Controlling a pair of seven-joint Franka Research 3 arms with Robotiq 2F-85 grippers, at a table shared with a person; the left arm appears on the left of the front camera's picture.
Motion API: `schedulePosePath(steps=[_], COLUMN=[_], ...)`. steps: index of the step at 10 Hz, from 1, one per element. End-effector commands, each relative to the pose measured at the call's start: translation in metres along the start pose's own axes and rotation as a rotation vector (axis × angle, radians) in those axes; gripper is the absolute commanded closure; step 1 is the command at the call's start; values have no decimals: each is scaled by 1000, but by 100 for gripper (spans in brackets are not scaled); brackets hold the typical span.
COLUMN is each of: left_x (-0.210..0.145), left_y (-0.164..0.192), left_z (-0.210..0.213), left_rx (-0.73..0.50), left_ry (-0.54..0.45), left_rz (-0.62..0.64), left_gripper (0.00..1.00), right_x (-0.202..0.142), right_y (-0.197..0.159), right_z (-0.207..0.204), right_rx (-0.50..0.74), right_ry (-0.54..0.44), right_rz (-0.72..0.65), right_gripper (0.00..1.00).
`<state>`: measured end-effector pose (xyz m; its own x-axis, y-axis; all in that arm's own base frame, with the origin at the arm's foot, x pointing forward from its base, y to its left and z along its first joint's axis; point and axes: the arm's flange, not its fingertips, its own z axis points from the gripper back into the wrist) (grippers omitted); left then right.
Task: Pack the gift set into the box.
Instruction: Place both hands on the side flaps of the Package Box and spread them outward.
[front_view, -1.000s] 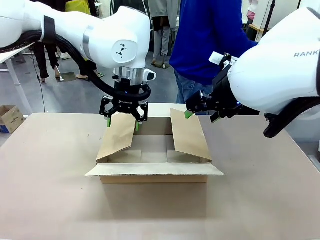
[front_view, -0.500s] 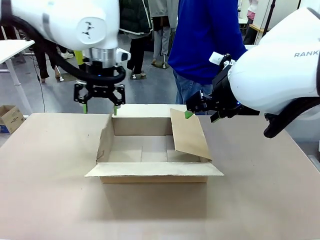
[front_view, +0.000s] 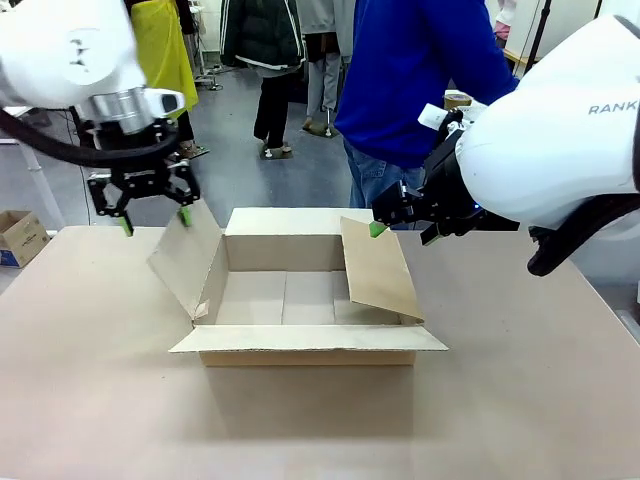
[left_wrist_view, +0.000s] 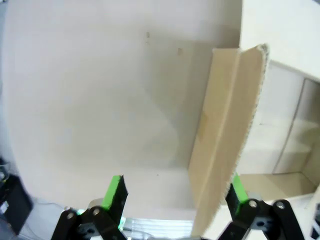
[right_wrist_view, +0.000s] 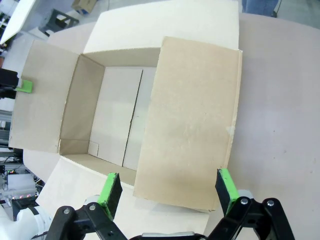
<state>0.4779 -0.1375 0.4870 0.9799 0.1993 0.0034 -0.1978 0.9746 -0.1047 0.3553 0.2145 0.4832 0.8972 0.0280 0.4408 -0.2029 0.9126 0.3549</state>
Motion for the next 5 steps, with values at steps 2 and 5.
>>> schedulePosePath(steps=[2, 5], left_x=[-10, 1], left_y=[61, 25], left_z=[-13, -5], left_rx=[-163, -42], left_ry=[37, 12], left_rz=[24, 33], left_gripper=[0, 0], right_x=[-1, -1], right_y=[1, 1], right_z=[1, 1], right_rx=[1, 1], right_ry=[-10, -10], right_rz=[-2, -2], right_gripper=[0, 0])
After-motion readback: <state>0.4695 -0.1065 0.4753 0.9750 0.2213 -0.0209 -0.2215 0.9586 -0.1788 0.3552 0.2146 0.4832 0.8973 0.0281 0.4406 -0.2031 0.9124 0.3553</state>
